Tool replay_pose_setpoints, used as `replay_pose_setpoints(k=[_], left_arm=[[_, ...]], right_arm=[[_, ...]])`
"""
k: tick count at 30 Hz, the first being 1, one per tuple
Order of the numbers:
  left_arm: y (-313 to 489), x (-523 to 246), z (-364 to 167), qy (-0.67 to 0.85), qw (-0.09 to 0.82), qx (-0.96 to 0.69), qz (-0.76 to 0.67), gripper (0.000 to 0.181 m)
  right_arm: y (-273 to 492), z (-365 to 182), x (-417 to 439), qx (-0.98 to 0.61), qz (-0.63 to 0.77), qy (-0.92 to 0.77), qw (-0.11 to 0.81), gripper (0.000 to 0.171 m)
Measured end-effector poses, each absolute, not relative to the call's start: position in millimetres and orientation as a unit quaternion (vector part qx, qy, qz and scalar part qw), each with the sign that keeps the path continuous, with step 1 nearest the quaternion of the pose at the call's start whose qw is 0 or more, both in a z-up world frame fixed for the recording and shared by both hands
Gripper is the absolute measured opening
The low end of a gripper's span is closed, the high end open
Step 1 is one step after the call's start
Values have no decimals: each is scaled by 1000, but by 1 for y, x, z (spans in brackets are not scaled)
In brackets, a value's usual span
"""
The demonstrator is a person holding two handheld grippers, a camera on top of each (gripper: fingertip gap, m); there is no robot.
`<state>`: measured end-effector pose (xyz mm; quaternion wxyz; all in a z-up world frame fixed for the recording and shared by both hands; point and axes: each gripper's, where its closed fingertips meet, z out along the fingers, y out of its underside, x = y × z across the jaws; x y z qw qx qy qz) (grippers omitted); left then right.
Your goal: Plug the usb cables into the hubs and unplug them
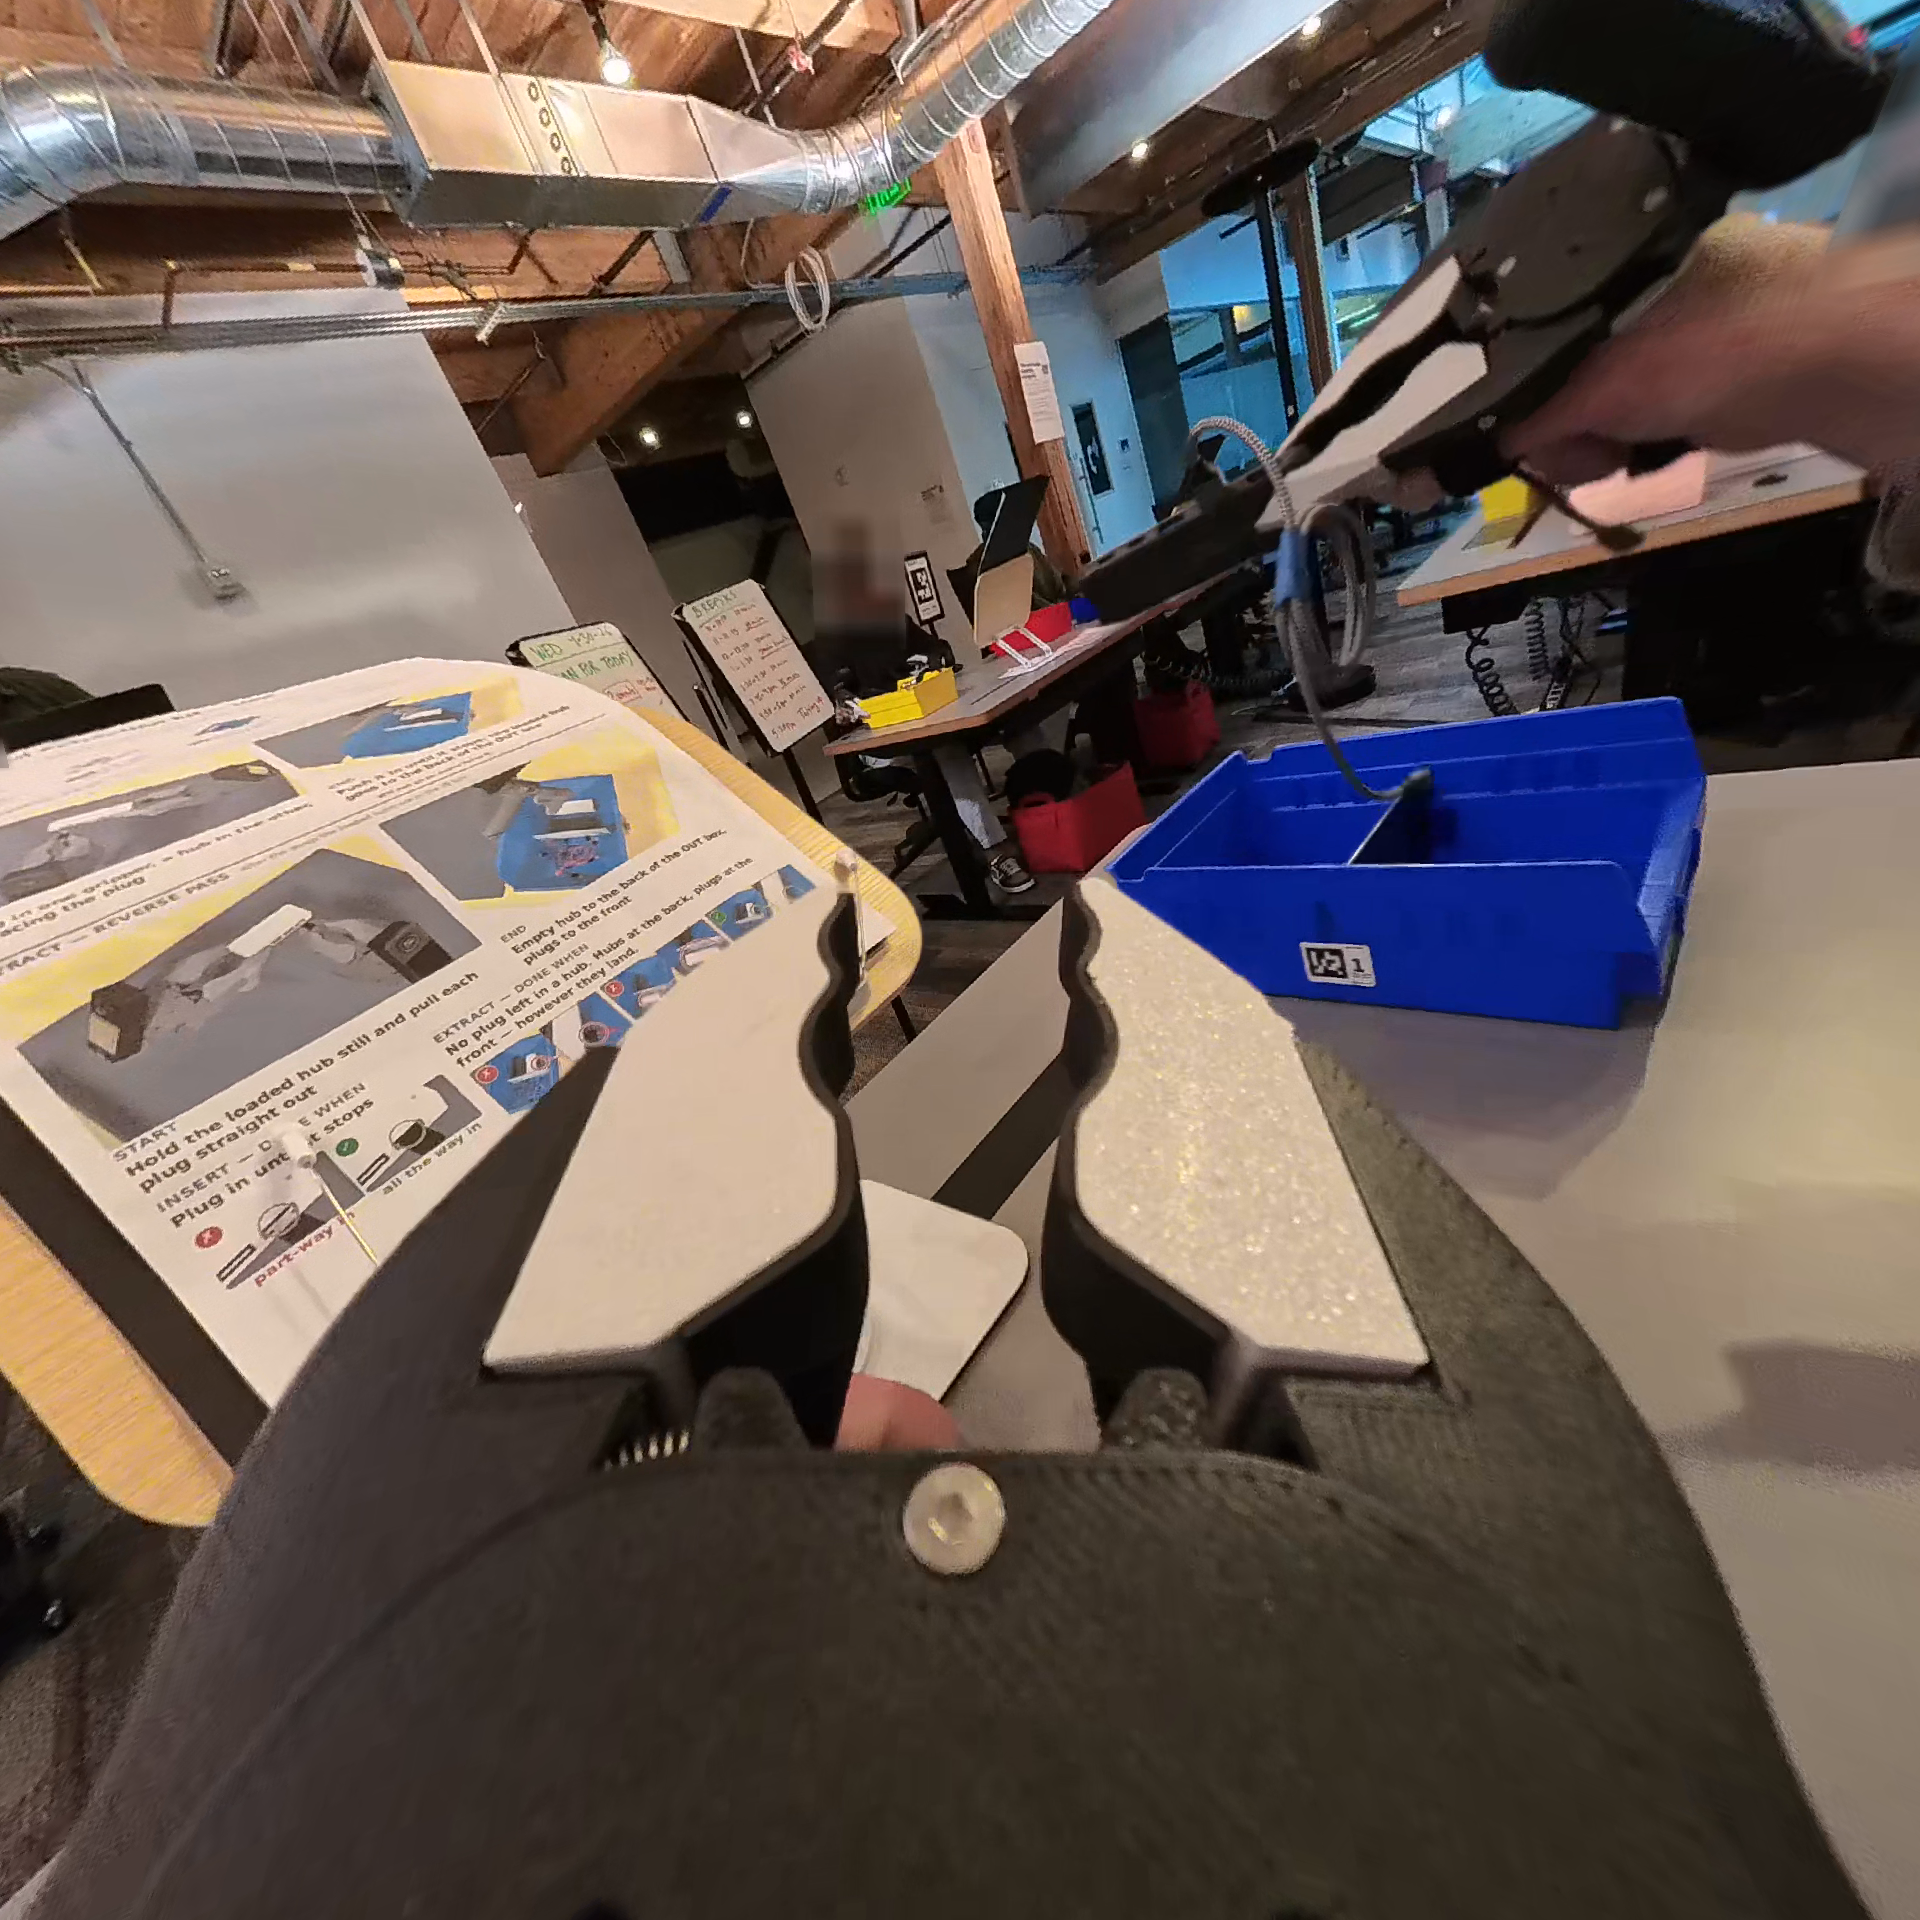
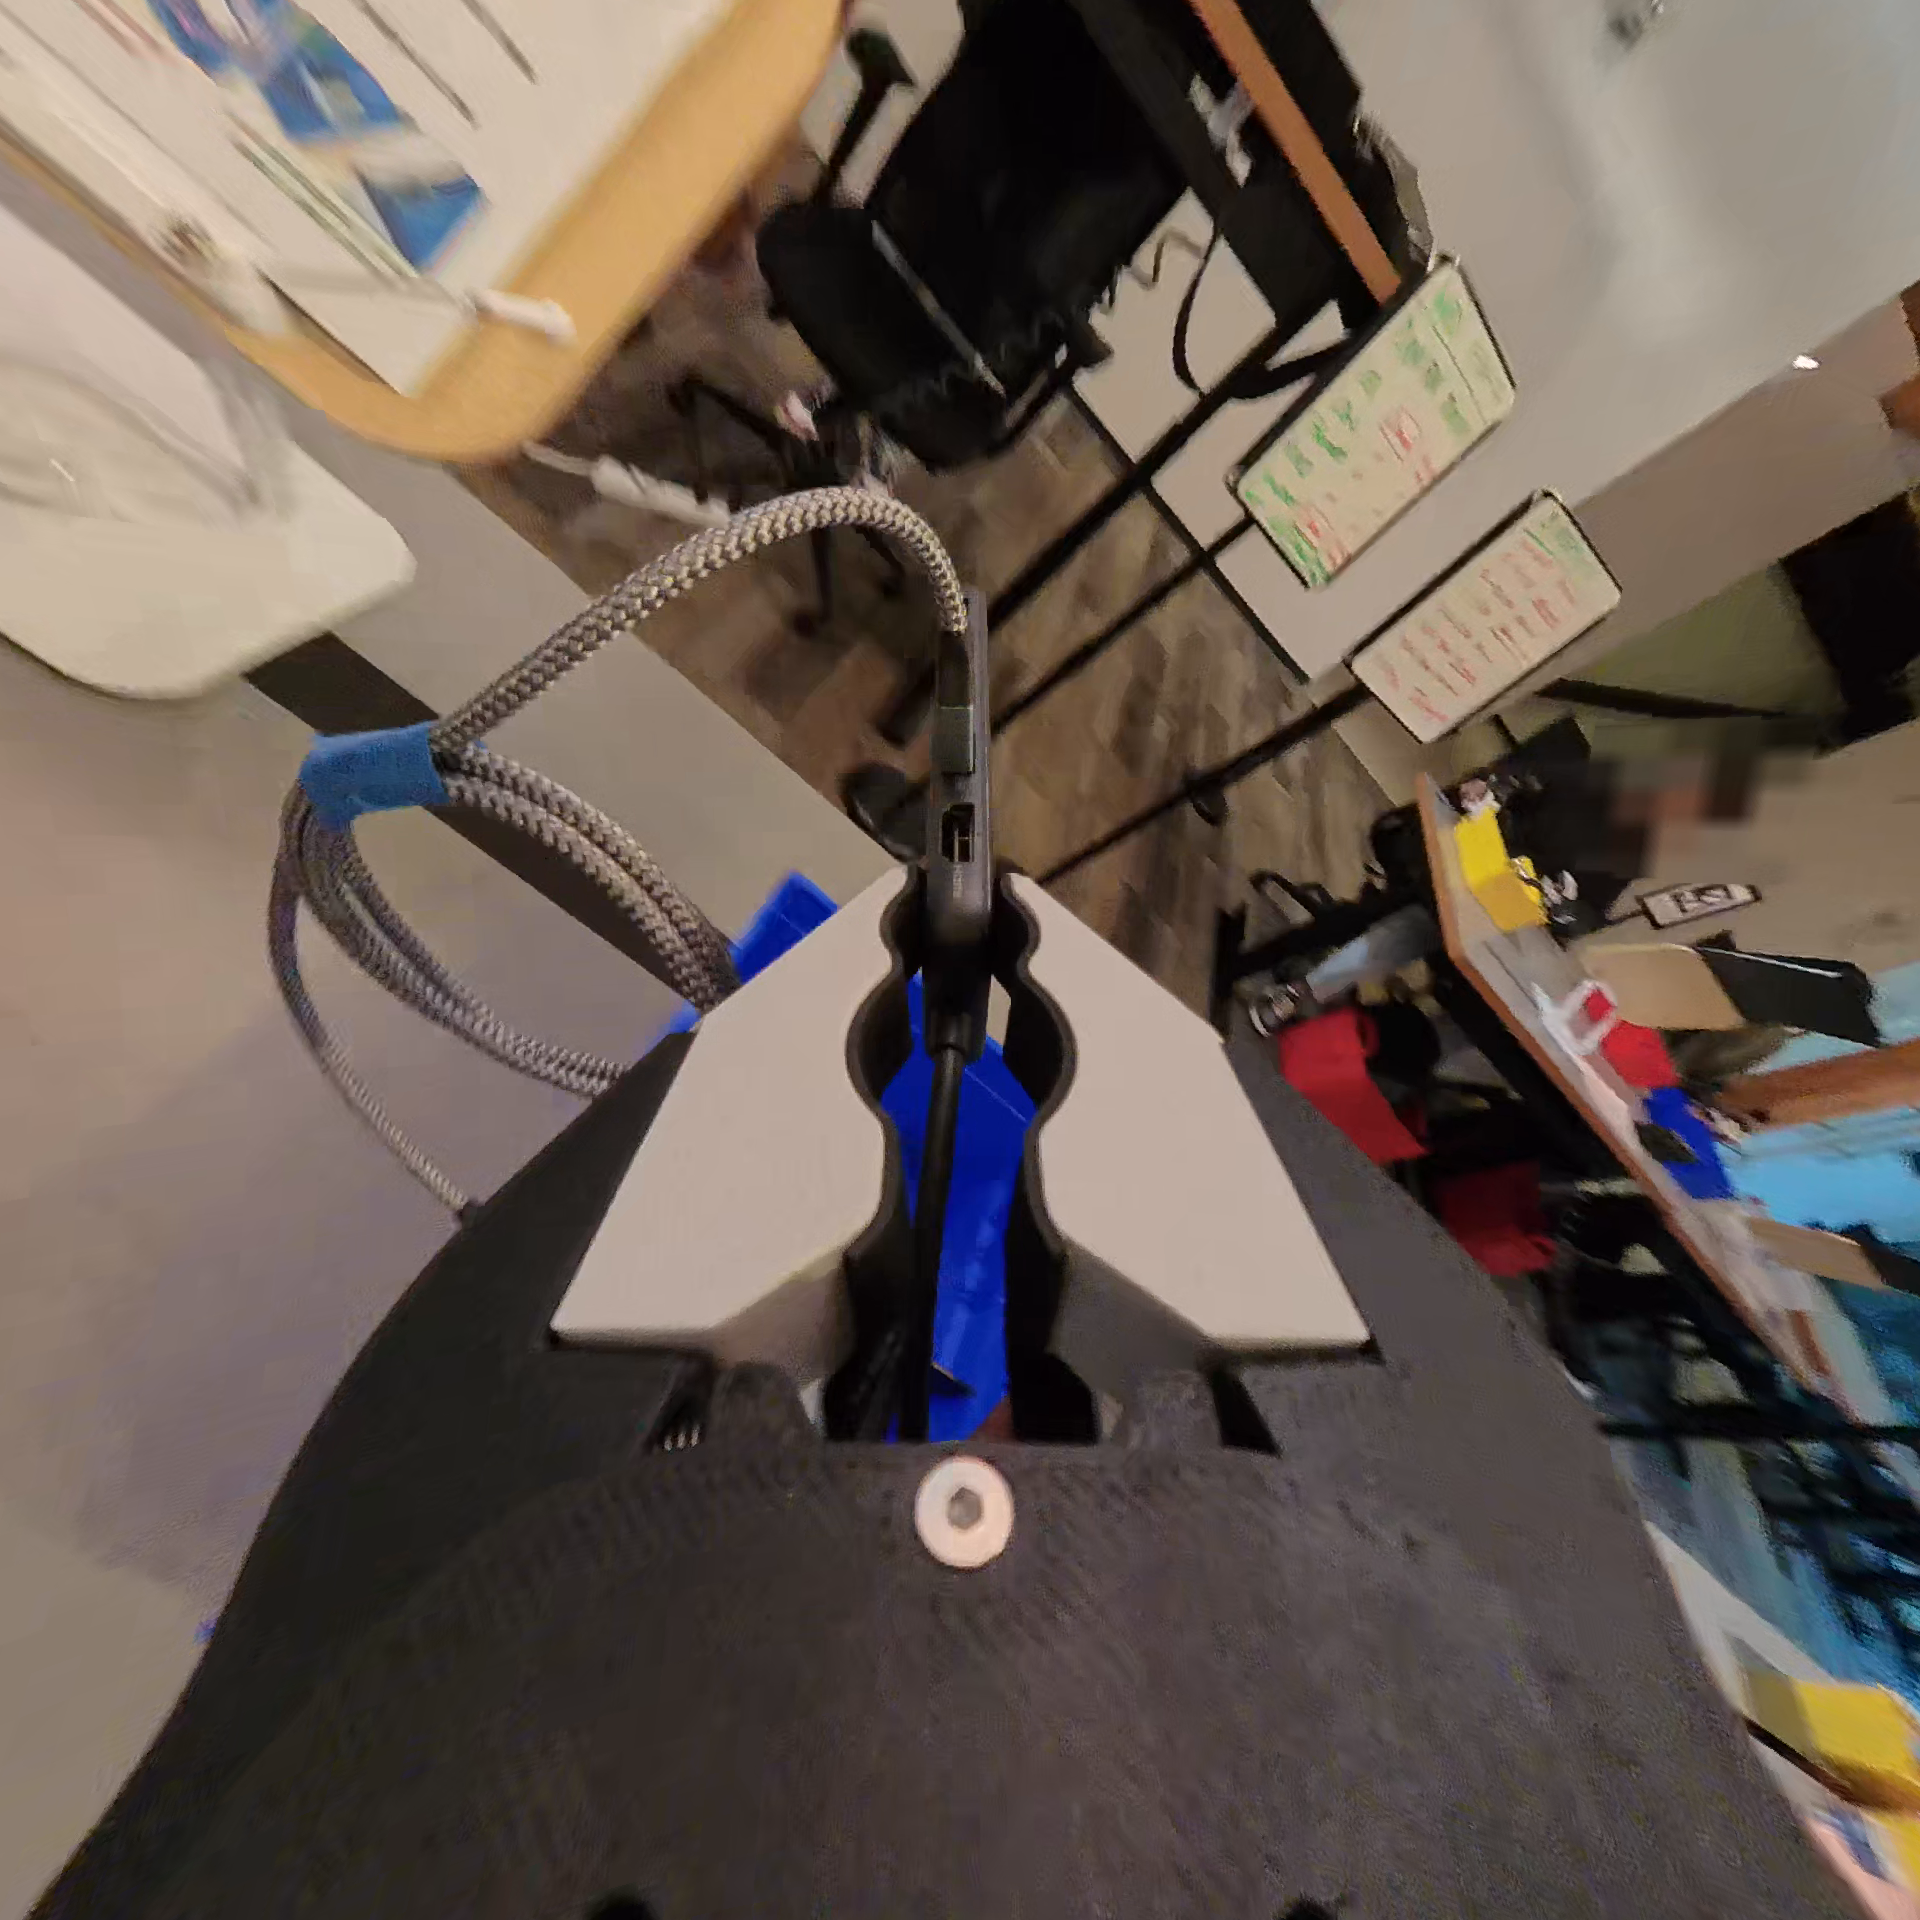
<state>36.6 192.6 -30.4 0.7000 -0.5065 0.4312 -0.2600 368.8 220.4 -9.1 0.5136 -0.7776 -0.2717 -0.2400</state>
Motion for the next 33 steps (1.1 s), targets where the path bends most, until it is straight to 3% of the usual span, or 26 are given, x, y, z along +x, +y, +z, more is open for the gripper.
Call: replay_pose_setpoints(k=[6, 18, 26, 33], left_arm=[[204, 38, -43, 433, 689, -521, -255, 37], [214, 40, -59, 441, 678, -535, -244, 37], [219, 41, -66, 447, 672, -540, -239, 37], [221, 40, -69, 452, 669, -541, -234, 37]], right_arm=[[236, -14, 453, -815, -335, -276, 383, 10], [252, -104, 512, -834, -434, -308, 147, 10], [221, -155, 483, -813, -310, -490, -55, 10], [222, -176, 445, -849, -137, -506, -67, 9]])
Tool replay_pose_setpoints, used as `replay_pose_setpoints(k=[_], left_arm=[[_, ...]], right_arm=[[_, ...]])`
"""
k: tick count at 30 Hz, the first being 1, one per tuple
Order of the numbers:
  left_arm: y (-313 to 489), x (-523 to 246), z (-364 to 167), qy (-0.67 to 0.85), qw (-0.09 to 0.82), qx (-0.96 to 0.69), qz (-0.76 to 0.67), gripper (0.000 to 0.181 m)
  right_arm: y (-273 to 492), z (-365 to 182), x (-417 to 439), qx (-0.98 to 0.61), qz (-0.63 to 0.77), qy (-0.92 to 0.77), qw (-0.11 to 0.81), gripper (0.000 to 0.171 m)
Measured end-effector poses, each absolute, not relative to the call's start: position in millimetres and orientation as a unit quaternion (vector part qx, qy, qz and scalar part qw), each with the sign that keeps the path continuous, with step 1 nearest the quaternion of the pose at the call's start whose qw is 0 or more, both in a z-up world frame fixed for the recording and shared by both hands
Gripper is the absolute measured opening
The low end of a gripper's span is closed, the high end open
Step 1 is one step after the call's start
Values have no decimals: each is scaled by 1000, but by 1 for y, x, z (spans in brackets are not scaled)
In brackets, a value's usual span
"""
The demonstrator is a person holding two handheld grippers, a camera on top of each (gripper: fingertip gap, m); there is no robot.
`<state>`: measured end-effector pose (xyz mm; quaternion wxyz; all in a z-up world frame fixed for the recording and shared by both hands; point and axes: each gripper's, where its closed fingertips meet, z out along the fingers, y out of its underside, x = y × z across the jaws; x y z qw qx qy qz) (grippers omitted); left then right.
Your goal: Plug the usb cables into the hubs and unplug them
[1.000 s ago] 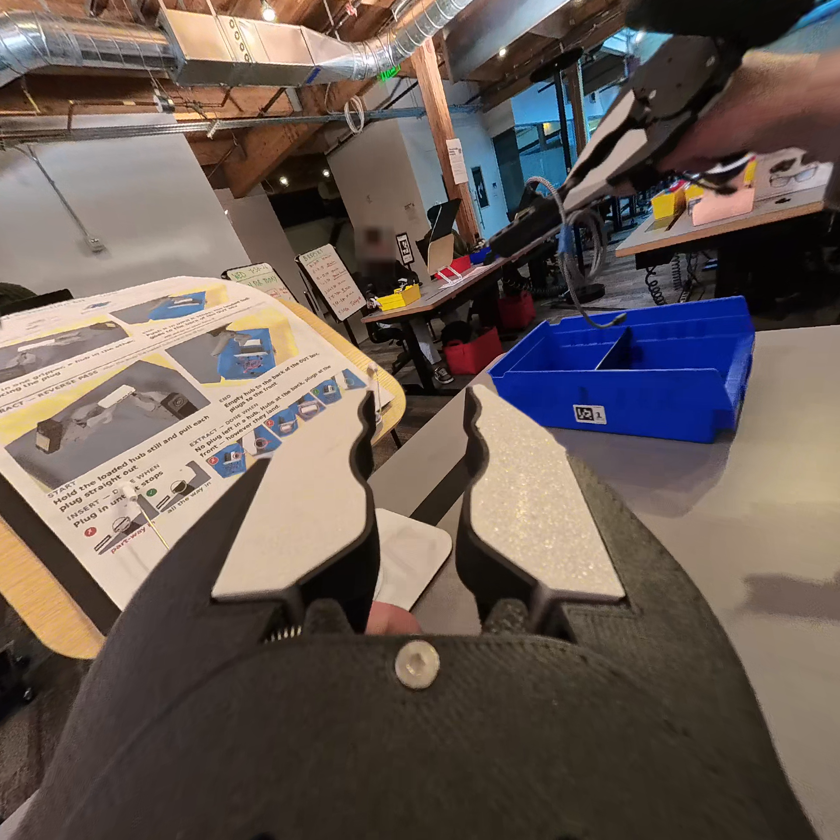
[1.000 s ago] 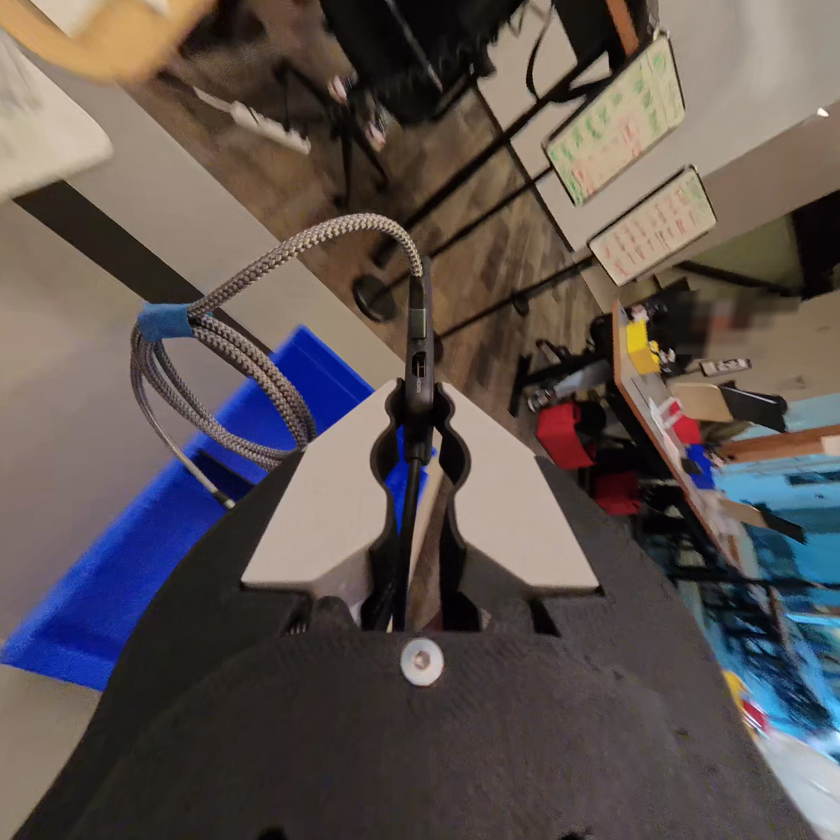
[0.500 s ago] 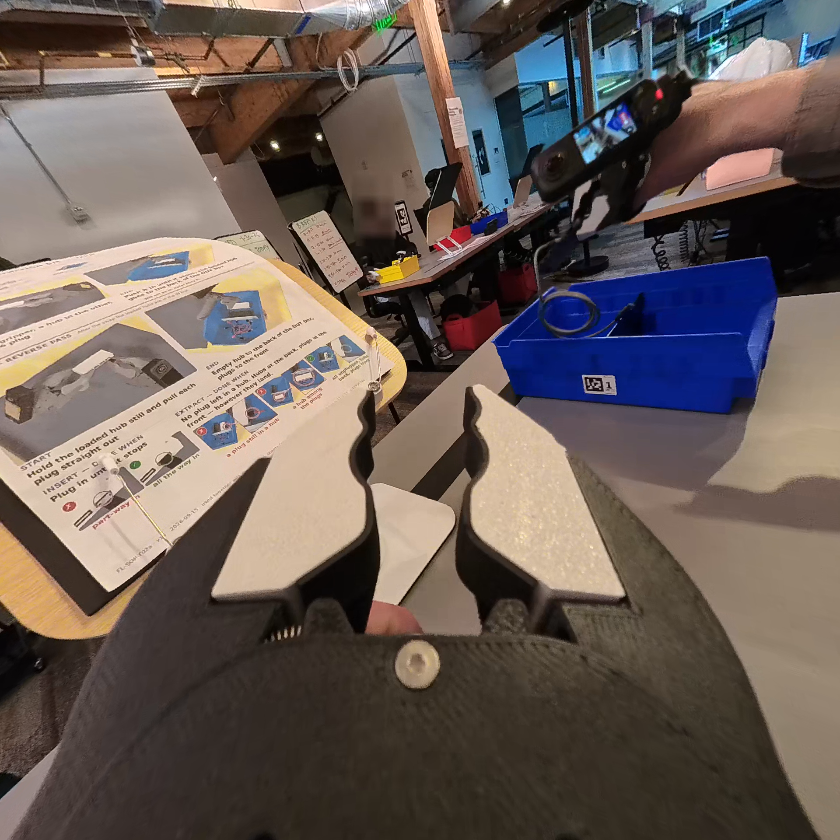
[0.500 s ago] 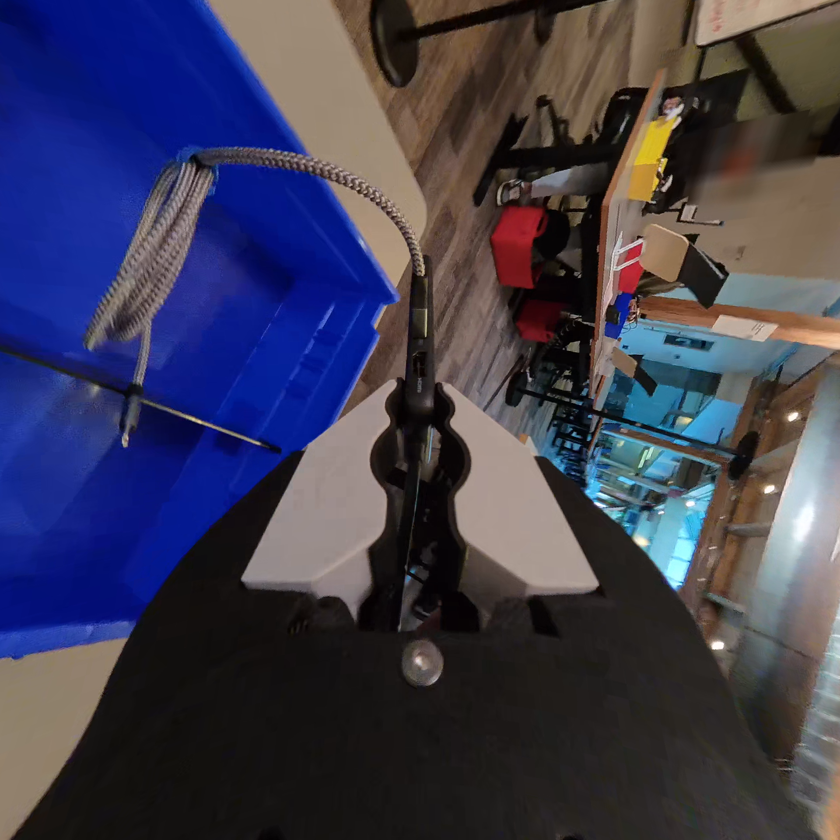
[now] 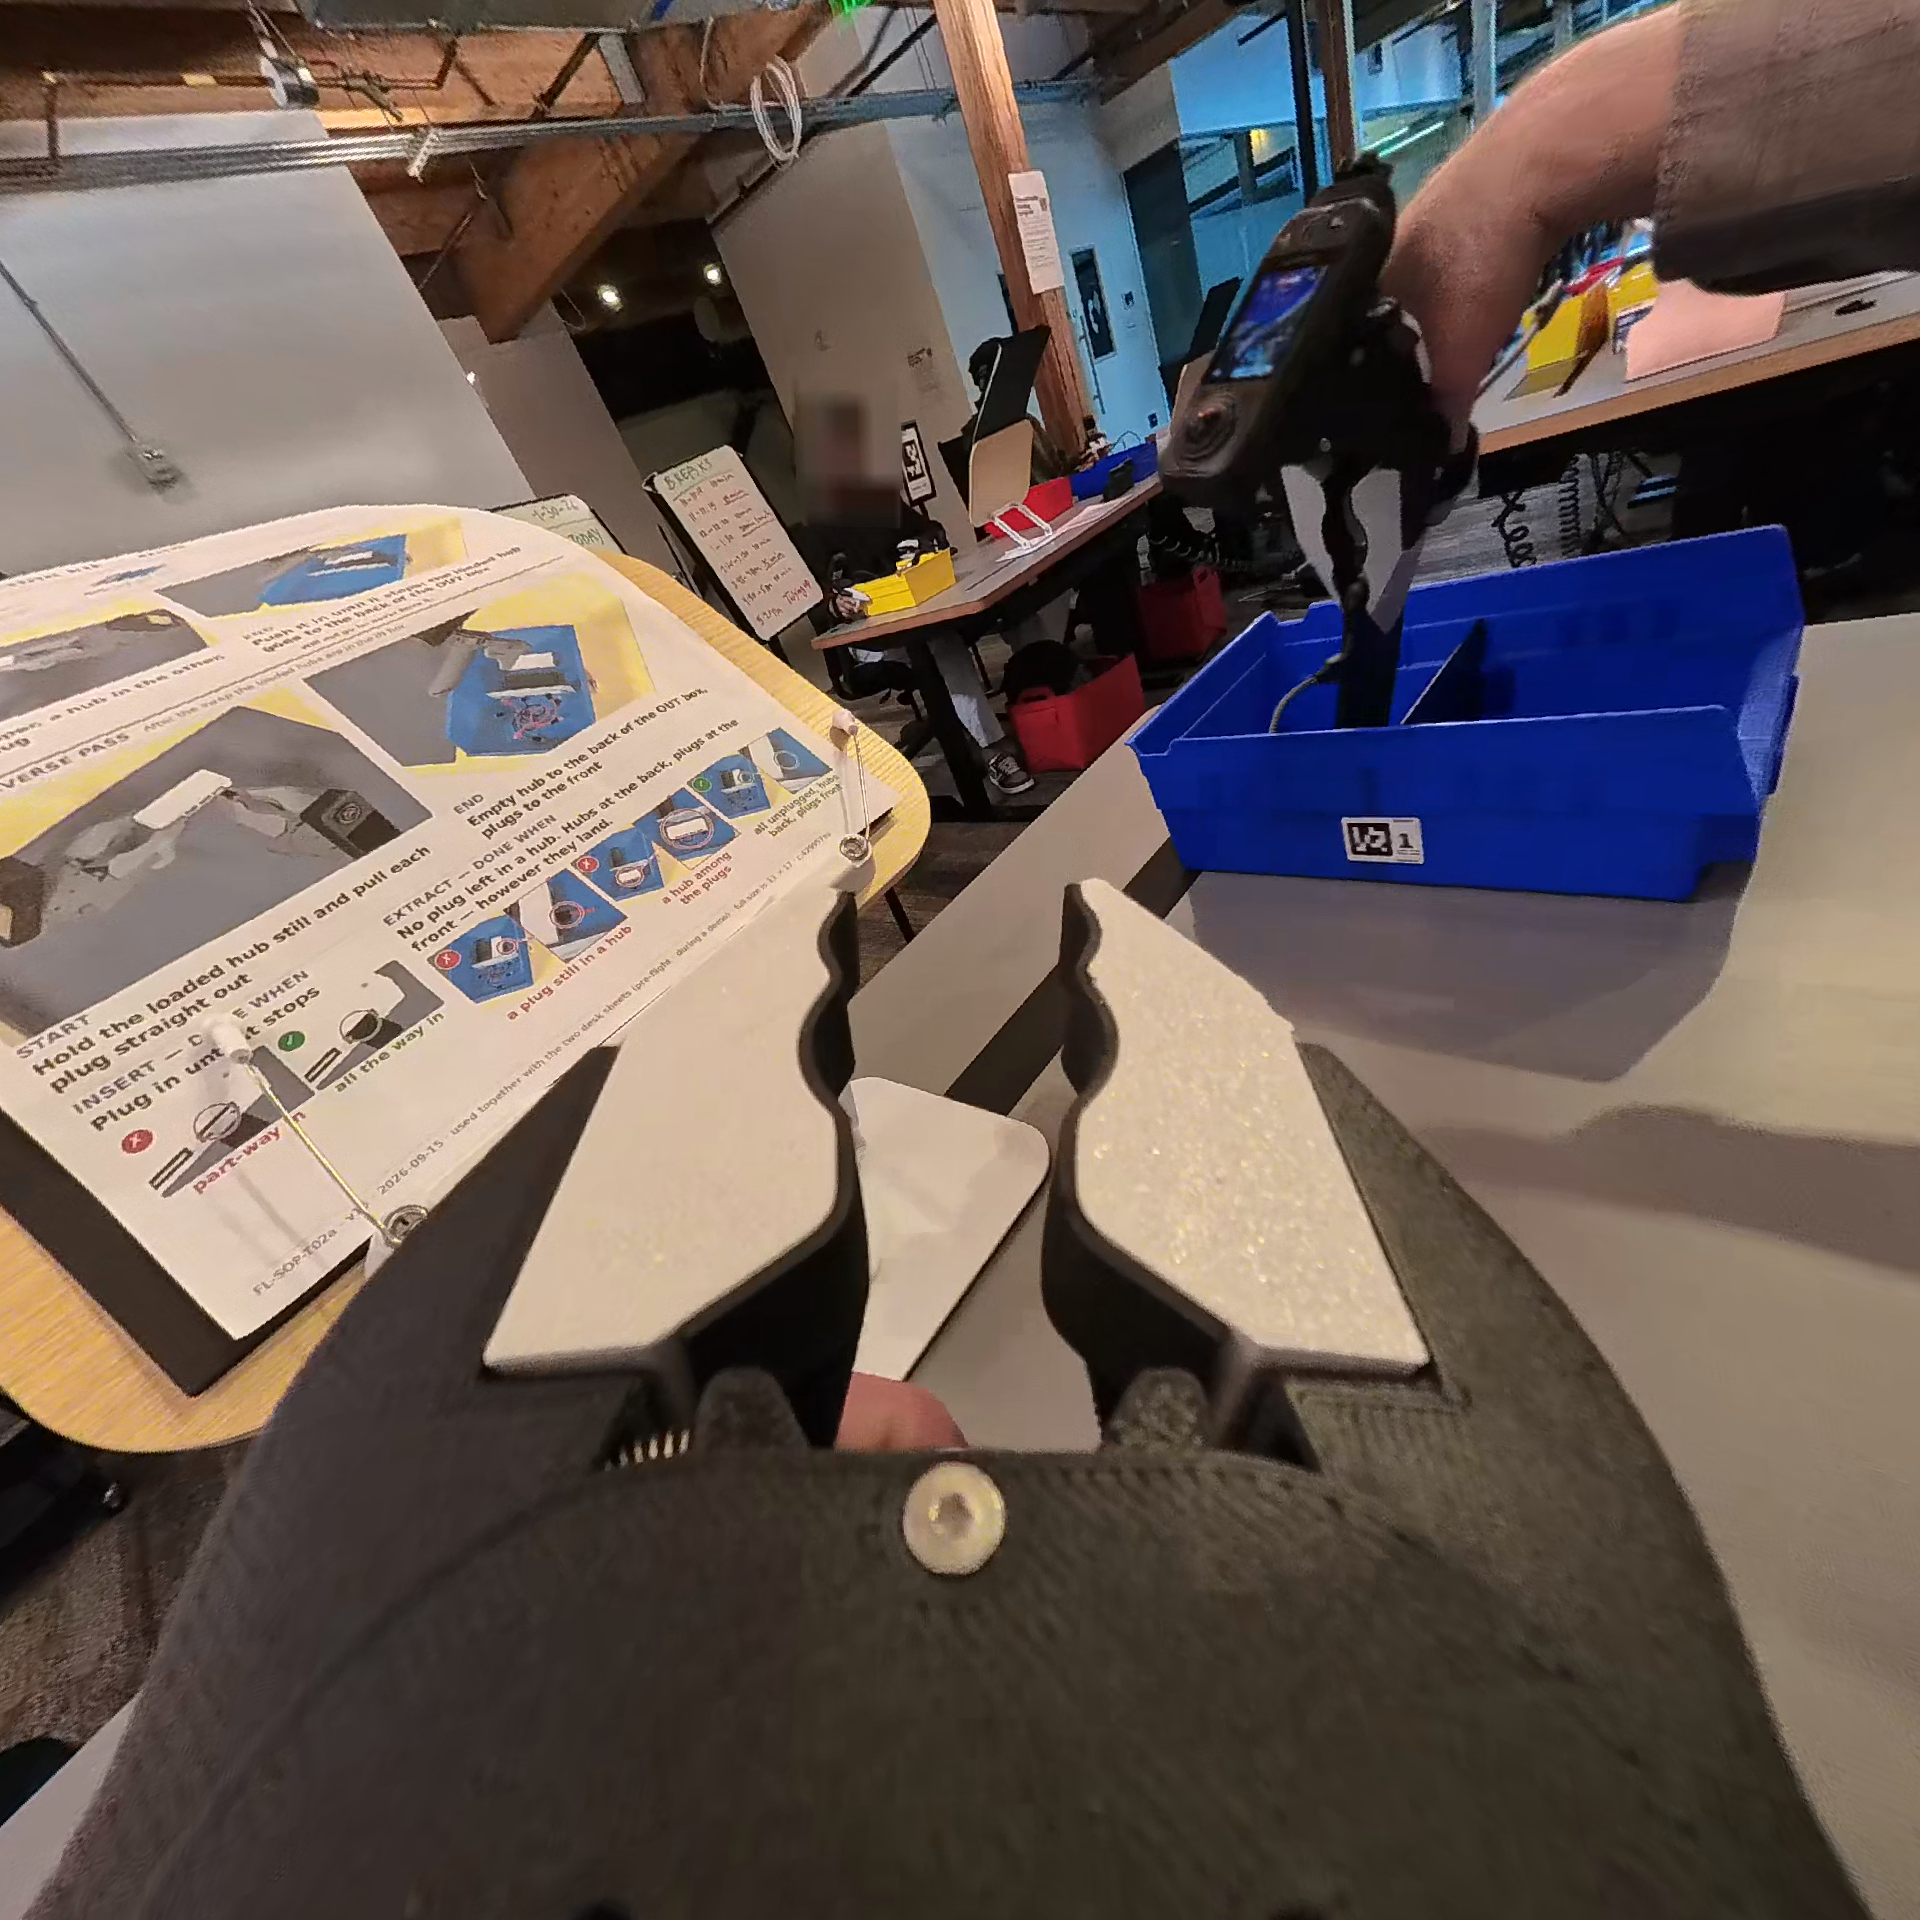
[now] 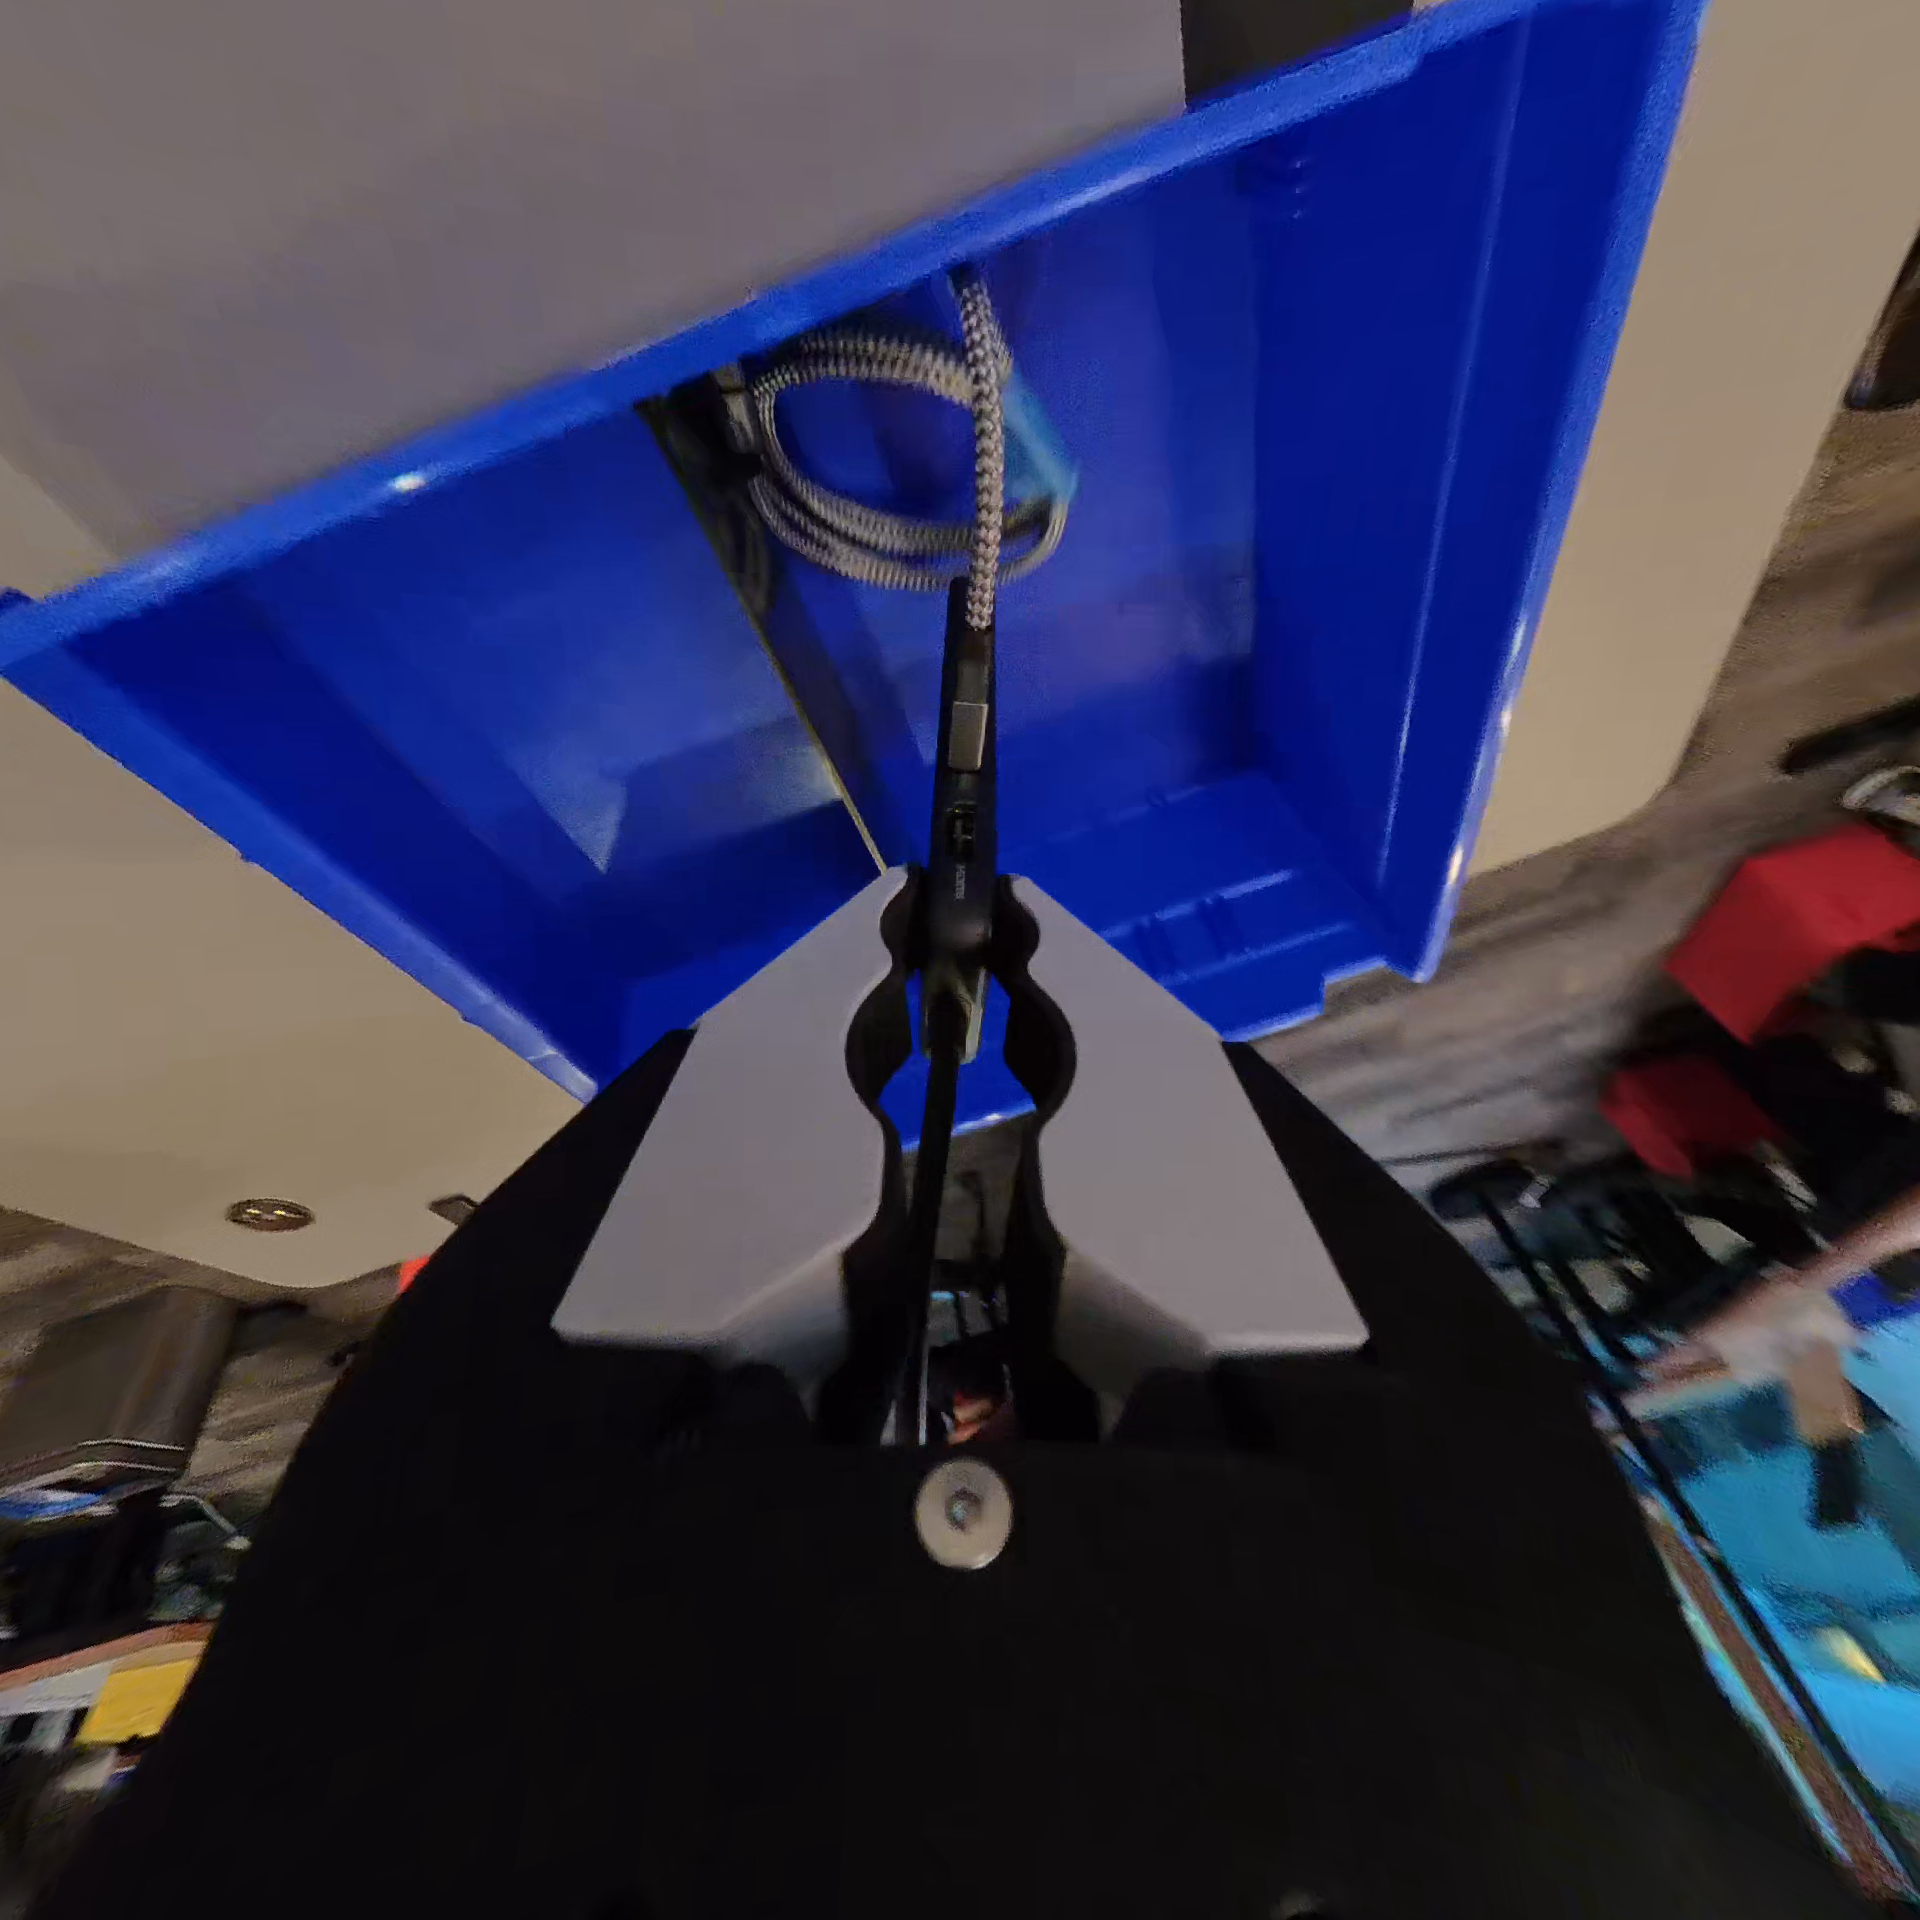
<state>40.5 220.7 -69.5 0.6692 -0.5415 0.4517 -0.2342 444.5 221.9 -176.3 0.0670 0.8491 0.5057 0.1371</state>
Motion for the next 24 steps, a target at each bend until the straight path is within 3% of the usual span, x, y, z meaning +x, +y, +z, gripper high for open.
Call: replay_pose_setpoints(k=[6, 12, 20, 24], left_arm=[[224, 42, -75, 455, 663, -545, -236, 37], [227, 46, -88, 464, 651, -554, -234, 37], [228, 51, -101, 477, 640, -558, -229, 37], [228, 51, -102, 478, 638, -559, -228, 37]], right_arm=[[224, -199, 445, 876, 24, 477, 60, 10], [240, -210, 460, 887, 17, 459, 38, 14], [275, -228, 492, 855, 174, 488, 20, 60], [284, -231, 491, 852, 190, 488, -4, 78]])
